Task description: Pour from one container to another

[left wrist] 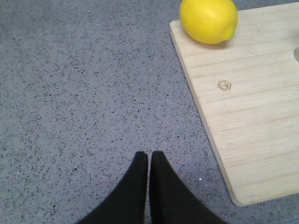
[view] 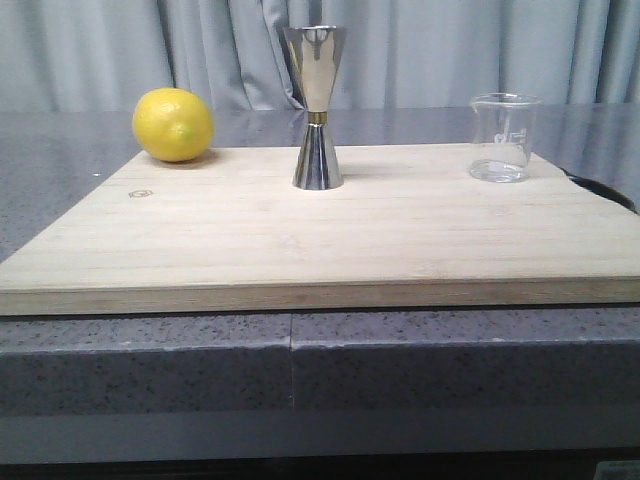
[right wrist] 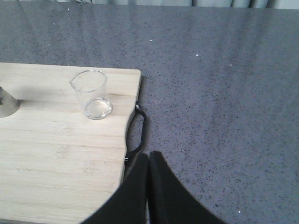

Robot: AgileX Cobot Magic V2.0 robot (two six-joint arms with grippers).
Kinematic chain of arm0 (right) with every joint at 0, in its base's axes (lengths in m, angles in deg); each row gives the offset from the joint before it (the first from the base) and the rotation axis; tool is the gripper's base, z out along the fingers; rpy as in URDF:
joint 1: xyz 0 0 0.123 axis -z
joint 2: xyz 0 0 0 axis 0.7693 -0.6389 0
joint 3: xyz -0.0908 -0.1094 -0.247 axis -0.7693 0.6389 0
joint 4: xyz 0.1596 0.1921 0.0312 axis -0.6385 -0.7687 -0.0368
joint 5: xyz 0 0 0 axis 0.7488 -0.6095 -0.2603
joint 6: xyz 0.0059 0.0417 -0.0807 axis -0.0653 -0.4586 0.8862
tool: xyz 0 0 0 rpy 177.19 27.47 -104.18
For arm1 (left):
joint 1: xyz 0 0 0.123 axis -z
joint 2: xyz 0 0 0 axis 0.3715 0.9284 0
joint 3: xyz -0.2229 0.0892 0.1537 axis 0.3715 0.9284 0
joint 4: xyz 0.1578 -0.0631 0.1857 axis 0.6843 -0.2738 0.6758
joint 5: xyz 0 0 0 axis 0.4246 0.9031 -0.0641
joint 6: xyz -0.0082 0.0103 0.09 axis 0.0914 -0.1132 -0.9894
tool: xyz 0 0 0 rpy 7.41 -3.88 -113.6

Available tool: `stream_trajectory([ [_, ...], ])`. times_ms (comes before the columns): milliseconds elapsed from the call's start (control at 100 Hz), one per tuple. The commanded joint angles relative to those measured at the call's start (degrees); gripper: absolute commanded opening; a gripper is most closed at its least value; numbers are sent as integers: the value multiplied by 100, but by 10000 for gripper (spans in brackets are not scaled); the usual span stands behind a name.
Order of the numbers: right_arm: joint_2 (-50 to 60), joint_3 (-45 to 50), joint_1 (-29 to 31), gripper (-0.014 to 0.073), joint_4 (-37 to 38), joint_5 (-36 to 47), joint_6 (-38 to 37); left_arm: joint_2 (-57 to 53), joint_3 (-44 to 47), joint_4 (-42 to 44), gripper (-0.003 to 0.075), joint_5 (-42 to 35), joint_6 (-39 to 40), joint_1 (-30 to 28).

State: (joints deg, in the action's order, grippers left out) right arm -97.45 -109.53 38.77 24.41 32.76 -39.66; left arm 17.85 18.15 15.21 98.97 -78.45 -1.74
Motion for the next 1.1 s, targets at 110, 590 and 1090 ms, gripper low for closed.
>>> stream_trajectory([
  [110, 1, -152, 19, -69, 106, 392, 46, -21, -139, 3, -21, -388, 65, 28],
  [590, 1, -152, 19, -69, 106, 392, 46, -364, 158, -123, -21, -518, -30, -279],
  [1090, 1, -152, 19, -69, 106, 392, 46, -2925, 3494, -989, -21, -4047, -1050, -1816],
])
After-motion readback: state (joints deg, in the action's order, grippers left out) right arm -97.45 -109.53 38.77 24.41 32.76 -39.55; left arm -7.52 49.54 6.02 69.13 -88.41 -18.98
